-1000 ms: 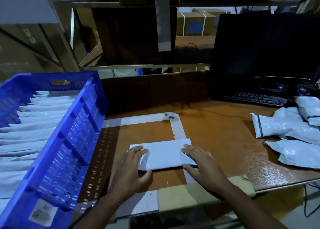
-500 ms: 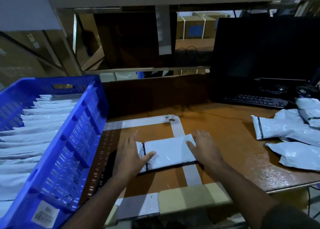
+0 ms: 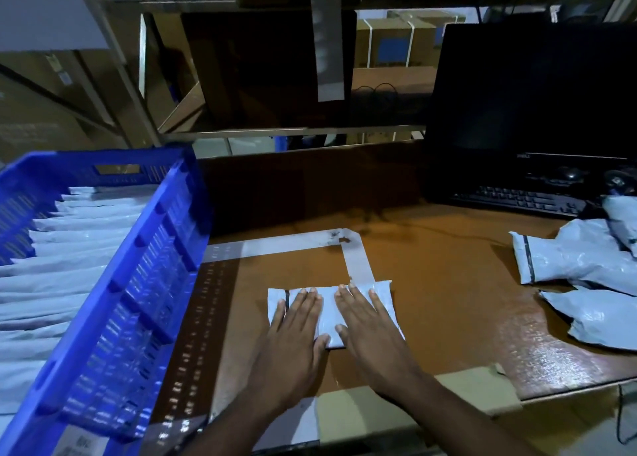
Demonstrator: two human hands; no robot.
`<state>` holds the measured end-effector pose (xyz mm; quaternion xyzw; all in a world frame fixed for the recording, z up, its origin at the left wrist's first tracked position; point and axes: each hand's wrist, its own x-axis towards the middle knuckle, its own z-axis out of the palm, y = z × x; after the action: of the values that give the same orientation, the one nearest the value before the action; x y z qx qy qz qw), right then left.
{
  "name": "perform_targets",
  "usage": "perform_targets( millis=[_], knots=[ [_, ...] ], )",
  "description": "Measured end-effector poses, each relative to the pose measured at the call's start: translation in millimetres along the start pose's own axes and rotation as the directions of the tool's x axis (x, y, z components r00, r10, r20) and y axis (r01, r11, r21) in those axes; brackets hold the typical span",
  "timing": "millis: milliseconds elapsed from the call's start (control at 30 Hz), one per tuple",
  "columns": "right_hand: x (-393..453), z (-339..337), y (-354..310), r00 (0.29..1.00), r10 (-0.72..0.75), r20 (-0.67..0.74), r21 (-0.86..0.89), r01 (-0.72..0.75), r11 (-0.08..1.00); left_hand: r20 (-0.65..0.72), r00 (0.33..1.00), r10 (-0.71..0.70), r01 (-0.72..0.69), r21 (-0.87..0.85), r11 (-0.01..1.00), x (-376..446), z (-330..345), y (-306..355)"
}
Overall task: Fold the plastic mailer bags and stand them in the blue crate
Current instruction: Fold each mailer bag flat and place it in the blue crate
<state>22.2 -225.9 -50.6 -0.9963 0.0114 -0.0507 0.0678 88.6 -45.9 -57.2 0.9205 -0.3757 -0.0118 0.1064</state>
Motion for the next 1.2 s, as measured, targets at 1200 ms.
perform_targets(
  millis=[1200],
  knots=[
    [2, -2, 17, 0.986, 0.166, 0.002, 0.148, -0.164, 0.975, -0.022, 0.990, -0.139, 0.136, -0.111, 0.984, 15, -7, -9]
  ],
)
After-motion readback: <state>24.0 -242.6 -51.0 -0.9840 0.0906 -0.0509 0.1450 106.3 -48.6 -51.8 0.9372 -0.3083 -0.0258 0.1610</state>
